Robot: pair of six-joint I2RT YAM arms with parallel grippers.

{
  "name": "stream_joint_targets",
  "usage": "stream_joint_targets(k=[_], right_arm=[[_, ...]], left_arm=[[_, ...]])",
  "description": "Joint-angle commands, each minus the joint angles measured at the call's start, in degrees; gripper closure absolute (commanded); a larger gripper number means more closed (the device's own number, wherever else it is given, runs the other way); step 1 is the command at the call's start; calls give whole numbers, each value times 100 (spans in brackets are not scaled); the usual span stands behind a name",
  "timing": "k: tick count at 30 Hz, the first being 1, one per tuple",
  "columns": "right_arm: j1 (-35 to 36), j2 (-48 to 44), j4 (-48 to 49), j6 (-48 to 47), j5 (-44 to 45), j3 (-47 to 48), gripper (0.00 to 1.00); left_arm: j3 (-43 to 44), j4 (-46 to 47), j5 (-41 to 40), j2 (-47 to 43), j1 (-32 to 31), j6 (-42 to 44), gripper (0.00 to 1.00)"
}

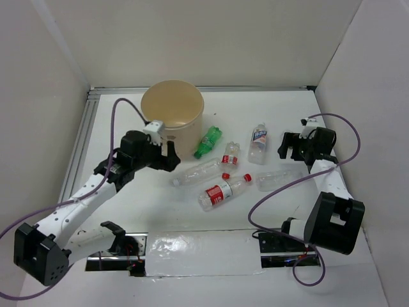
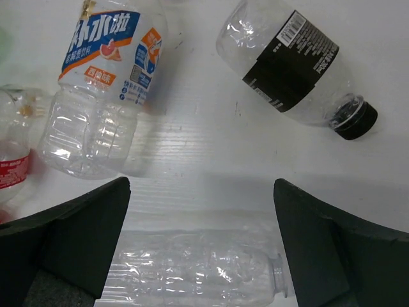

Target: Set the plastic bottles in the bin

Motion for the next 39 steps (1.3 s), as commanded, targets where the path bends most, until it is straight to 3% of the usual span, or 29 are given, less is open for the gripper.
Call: stream_joint_targets(k=[1, 8, 10, 11, 12, 13, 14, 15, 16, 17, 19, 20, 21, 27, 31, 34, 37, 38, 39], right_arm=[[-66, -18, -138, -142, -335, 197, 0], [-118, -308, -330, -861, -1132, 144, 0], [-118, -379, -516, -1267, -1460, 144, 6], [-118, -379, -716, -1450, -1791, 144, 16], [-118, -379, -787, -1643, -1890, 144, 55], [-118, -379, -788, -1645, -1891, 196, 77], [-66, -379, -788, -1645, -1830, 197, 91], [-66, -318, -788, -1645, -1716, 197, 95], [-66, -317, -788, -1584, -1663, 197, 79], [-66, -256, -788, -1583, -1663, 197, 55], [-66, -124, -929, -1583, -1663, 197, 0], [-66, -124, -1025, -1653, -1663, 258, 0], [-66, -45, -1078, -1654, -1741, 258, 0], [-66, 69, -1131, -1768, -1900, 311, 0], [-66, 70, -1192, -1882, -1952, 311, 0], [-66, 17, -1341, -2127, -2014, 311, 0], [-66, -105, -1657, -2733, -2330, 311, 4], [-66, -158, -1928, -2970, -2531, 311, 10], [-66, -159, -2113, -3598, -2663, 311, 29]], left_arm=[[249, -189, 341, -49, -752, 531, 1], [478, -189, -397, 531, -1789, 724, 1], [636, -189, -530, 777, -1940, 724, 1], [637, -189, -600, 865, -2071, 776, 2], [732, -189, -653, 953, -2124, 777, 10], [794, -189, -714, 1058, -2125, 829, 20], [951, -259, -767, 1303, -2203, 830, 33], [1023, -320, -915, 1418, -2308, 830, 46], [1128, -321, -978, 1541, -2309, 882, 62], [1129, -321, -1048, 1664, -2414, 943, 62], [1190, -251, -1224, 1998, -2520, 1014, 45], [1190, -251, -1225, 2113, -2607, 1093, 21], [1190, -172, -1303, 2227, -2608, 1093, 16], [1357, 144, -1382, 3176, -2661, 1418, 4], [1568, 276, -1716, 3870, -2609, 1550, 4], [1726, 329, -1813, 4300, -2608, 1620, 11], [1779, 329, -1603, 4372, -2546, 1673, 45], [1779, 329, -1550, 4372, -2546, 1673, 57], [1831, 268, -1471, 4259, -2546, 1673, 68]])
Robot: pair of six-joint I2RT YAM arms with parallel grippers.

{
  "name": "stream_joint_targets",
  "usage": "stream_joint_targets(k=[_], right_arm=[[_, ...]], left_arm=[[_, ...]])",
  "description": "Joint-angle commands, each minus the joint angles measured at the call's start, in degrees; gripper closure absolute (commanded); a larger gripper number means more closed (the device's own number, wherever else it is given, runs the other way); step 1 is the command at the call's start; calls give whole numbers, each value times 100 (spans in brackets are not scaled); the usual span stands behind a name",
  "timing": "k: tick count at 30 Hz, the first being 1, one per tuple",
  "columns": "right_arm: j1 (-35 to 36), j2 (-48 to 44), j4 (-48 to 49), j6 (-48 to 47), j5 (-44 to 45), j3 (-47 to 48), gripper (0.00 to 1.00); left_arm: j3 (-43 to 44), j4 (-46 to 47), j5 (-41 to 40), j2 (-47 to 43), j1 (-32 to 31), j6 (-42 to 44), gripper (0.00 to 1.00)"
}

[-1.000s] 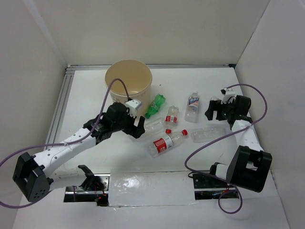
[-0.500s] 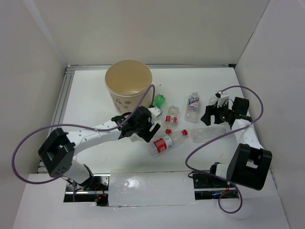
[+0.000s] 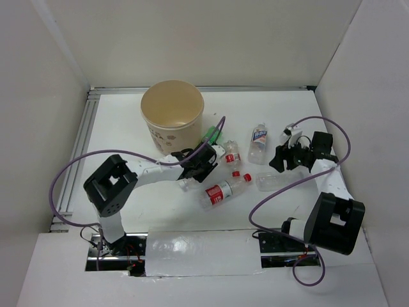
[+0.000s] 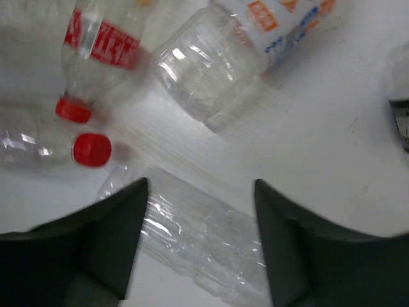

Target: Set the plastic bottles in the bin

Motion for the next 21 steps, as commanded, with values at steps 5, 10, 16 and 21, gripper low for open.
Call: stream_joint_targets(k=[5, 10, 16, 21], right_arm=[[20, -233, -1758, -2616, -1046, 397, 74], [20, -233, -2024, -3435, -1258, 450, 44], [20, -233, -2077, -3936, -1311, 502, 16], [20, -172, -2191, -4288, -1118, 555, 13]], left_arm=[[594, -477, 145, -989, -310, 88, 100], [1543, -592, 92, -1754, -162, 88, 100], [2247, 152, -303, -2072, 741, -157, 96], [2756, 787, -541, -1756, 1517, -342, 91]])
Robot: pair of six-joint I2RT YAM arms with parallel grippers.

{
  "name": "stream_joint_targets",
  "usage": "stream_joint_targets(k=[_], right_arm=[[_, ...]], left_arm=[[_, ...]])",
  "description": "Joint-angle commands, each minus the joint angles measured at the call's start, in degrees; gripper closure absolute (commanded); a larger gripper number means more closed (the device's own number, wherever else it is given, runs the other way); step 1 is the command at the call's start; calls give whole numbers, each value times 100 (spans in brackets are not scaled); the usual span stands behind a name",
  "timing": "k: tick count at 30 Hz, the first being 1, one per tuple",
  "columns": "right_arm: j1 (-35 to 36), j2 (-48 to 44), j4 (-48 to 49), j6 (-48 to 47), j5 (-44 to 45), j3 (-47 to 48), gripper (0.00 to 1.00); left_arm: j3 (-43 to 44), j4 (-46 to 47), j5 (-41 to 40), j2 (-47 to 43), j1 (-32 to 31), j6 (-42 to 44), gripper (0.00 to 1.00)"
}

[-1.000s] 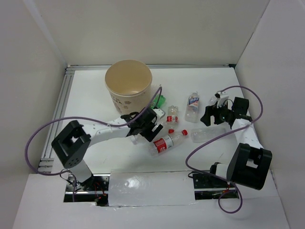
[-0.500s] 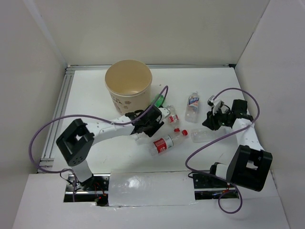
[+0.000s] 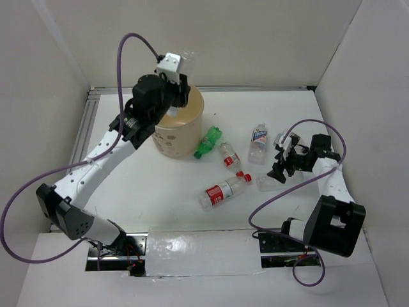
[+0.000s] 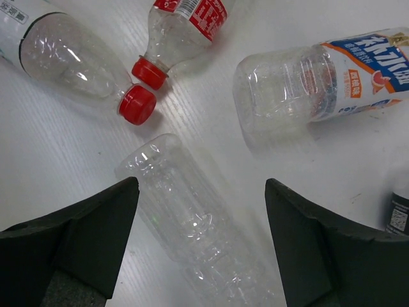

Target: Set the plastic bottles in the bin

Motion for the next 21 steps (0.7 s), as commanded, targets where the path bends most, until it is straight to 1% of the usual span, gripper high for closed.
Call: stream_joint_targets(k=[1, 3, 5, 6, 7, 8, 9, 10, 11, 13, 16, 17, 18, 19, 21], right_arm=[[17, -67, -292, -539, 16, 299, 13], [70, -14, -345, -812, 148, 299, 8], [70, -14, -345, -1311, 333, 230, 0], [131, 47, -345, -1453, 429, 229, 0], [210, 47, -345, -1567, 526, 229, 0], [211, 169, -414, -1699, 735, 229, 0], [315, 240, -502, -2066, 851, 229, 0], [464, 319, -581, -2226, 974, 229, 0], [544, 476, -582, -2315, 1218, 229, 0], [737, 618, -530, -2402, 1405, 282, 0], [948, 917, -345, -2403, 1800, 282, 0], [1062, 1004, -345, -2403, 1888, 282, 0], [1063, 1188, -275, -2403, 2037, 282, 2], [1133, 1286, -274, -2403, 2099, 230, 6], [1186, 1549, -204, -2351, 2266, 229, 15]], left_arm=[[318, 554, -235, 478, 450, -241, 89], [441, 607, -173, 681, 618, -242, 88], [502, 476, -103, 1006, 882, -242, 74], [503, 388, -103, 1094, 953, -242, 65], [503, 318, -7, 1164, 1023, -303, 52], [433, 256, -7, 1165, 1137, -303, 23], [372, 255, 46, 1217, 1138, -303, 8], [284, 255, 46, 1166, 1190, -303, 0], [283, 255, 46, 1113, 1191, -303, 0], [222, 255, 46, 938, 1191, -155, 0], [160, 203, 256, 393, 805, 248, 0], [-22, 116, 414, 35, 682, 363, 0], [-155, 54, 598, -151, 437, 460, 0], [-304, -77, 983, -327, 322, 522, 0], [-822, -253, 1380, -722, -11, 523, 0]])
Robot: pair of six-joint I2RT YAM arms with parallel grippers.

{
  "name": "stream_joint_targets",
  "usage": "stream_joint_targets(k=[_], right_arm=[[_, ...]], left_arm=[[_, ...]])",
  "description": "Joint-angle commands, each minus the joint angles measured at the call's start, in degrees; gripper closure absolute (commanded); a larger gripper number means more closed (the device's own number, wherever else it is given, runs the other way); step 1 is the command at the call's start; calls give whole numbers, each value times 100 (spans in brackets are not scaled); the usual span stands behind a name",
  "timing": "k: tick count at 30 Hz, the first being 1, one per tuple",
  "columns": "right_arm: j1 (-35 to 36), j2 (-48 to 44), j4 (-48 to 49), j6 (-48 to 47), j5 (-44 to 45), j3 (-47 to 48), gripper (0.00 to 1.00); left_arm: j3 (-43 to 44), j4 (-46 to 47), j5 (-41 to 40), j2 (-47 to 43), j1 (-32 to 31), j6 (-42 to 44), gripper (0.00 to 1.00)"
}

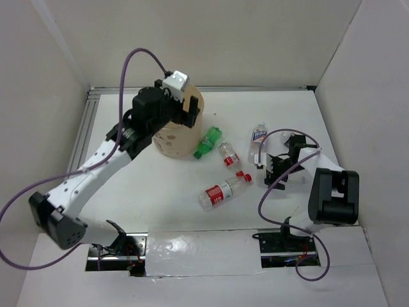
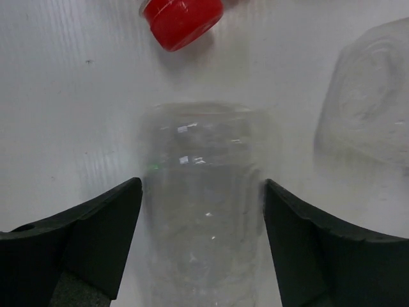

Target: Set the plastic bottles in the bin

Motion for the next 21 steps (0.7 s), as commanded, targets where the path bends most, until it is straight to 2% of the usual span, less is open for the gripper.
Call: stream_joint_targets(k=[1, 2, 5, 6, 8, 10, 11, 13, 14, 15, 16, 17, 18, 19, 20, 21], right_arm=[[100, 328, 63, -158, 468, 161, 20], [100, 390, -33, -158, 468, 161, 33], [-66, 400, -428, -211, 425, 327, 53], [-128, 329, -586, -211, 216, 415, 63], [-312, -13, -1227, -211, -189, 983, 68], [-366, -276, -1867, -20, -988, 1626, 76], [-366, -278, -2010, 148, -1243, 2395, 76], [-366, -278, -2108, 604, -2066, 3216, 81], [-287, -78, -2039, 1224, -2333, 4003, 84], [-147, 20, -1890, 1613, -2605, 4359, 84], [-68, 99, -1627, 2104, -2895, 4641, 84], [29, 231, -633, 3414, -3429, 4835, 84], [143, 232, 108, 4219, -3652, 4942, 84], [466, 284, 1020, 5150, -3784, 4943, 83], [669, 381, 2857, 6743, -3786, 4838, 83], [1202, 495, 3467, 7211, -3646, 4916, 80]], left_arm=[[-565, -149, 1127, -779, -516, 226, 0], [-1054, -211, 1261, -884, -621, 225, 0], [-2170, 85, 1455, -1227, -1096, -125, 2], [-2428, 244, 1516, -1298, -1323, -222, 3], [-3051, 596, 1622, -1351, -1588, -363, 3], [-3291, 930, 1527, -1290, -1931, -434, 3], [-3361, 992, 1439, -1089, -2019, -434, 3], [-3432, 1159, 1351, -834, -2290, -434, 3], [-3432, 1212, 1228, -702, -2397, -373, 3], [-3432, 1265, 1166, -570, -2485, -373, 3], [-3432, 1317, 1165, -334, -2555, -373, 3], [-3432, 1422, 1070, -236, -2695, -303, 5], [-3432, 1510, 1069, -156, -2757, -302, 5], [-3432, 1590, 1069, -77, -2758, -302, 5], [-3432, 1643, 947, 80, -2845, -302, 5], [-3485, 1695, 867, 160, -2942, -302, 5]])
